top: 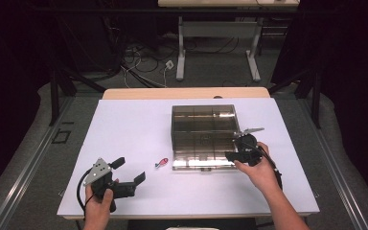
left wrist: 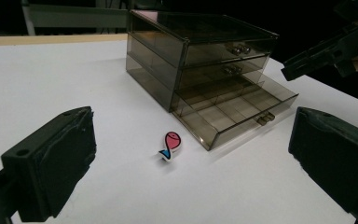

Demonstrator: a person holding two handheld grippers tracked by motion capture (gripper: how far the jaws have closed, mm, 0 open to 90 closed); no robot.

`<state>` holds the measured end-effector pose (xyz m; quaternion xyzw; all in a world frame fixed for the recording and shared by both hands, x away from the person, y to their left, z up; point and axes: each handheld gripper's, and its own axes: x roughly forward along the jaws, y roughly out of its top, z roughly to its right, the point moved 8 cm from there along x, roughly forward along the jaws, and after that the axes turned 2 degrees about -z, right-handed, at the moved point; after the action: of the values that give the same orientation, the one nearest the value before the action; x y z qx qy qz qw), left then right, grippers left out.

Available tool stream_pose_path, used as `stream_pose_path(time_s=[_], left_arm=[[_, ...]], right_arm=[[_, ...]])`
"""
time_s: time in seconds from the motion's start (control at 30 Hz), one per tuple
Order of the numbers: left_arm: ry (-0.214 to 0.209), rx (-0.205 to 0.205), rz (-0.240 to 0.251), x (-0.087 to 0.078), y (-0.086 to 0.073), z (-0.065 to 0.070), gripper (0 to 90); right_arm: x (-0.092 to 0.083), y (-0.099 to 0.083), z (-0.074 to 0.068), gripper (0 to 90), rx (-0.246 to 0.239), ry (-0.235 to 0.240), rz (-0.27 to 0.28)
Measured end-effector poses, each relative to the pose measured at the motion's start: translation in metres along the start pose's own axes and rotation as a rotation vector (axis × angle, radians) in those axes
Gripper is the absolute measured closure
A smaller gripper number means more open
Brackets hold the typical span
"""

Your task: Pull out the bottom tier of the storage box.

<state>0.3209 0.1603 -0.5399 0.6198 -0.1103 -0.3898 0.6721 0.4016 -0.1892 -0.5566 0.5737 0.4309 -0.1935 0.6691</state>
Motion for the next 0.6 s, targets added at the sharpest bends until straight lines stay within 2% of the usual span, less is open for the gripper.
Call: stream_pose_path(time_s=[0.1, 0.17, 0.27, 0.33, 0.37, 0.4, 0.47, 0.5, 0.53, 0.57, 0.6], left_arm=[[0.002, 0.0, -0.001, 0.0, 0.0, 0.0, 0.2], [0.004, 0.002, -0.005, 0.001, 0.0, -0.001, 0.2], [0.009, -0.002, -0.008, 0.001, -0.001, -0.002, 0.2], [0.011, -0.007, -0.008, 0.002, -0.001, -0.002, 0.1], [0.01, -0.008, -0.01, 0.002, -0.001, -0.002, 0.1], [0.005, -0.018, -0.009, 0.002, 0.0, -0.002, 0.2], [0.007, -0.02, -0.01, 0.003, 0.0, -0.002, 0.1], [0.01, -0.019, -0.012, 0.003, 0.0, -0.002, 0.1], [0.01, -0.02, -0.014, 0.004, 0.001, -0.002, 0.2], [0.013, -0.019, -0.018, 0.004, 0.0, -0.002, 0.2], [0.027, -0.001, -0.028, 0.006, -0.001, -0.002, 0.2]], right_arm=[[-0.002, 0.001, -0.001, 48.5, 0.012, 0.005, 0.015], [-0.005, 0.003, -0.002, 48.4, 0.039, 0.036, 0.029], [-0.01, 0.006, -0.003, 47.6, 0.028, 0.066, 0.045], [-0.014, 0.009, -0.002, 46.2, 0.004, 0.059, 0.081], [-0.016, 0.008, -0.002, 46.0, 0.009, 0.061, 0.084], [-0.019, 0.008, -0.002, 45.9, 0.011, 0.073, 0.09], [-0.025, 0.009, -0.003, 45.9, -0.017, 0.101, 0.122], [-0.025, 0.009, -0.003, 45.9, -0.017, 0.101, 0.122], [-0.029, 0.01, -0.003, 45.4, -0.036, 0.114, 0.152], [-0.029, 0.01, -0.003, 45.4, -0.036, 0.114, 0.152], [-0.033, 0.011, -0.006, 45.3, -0.05, 0.145, 0.19]])
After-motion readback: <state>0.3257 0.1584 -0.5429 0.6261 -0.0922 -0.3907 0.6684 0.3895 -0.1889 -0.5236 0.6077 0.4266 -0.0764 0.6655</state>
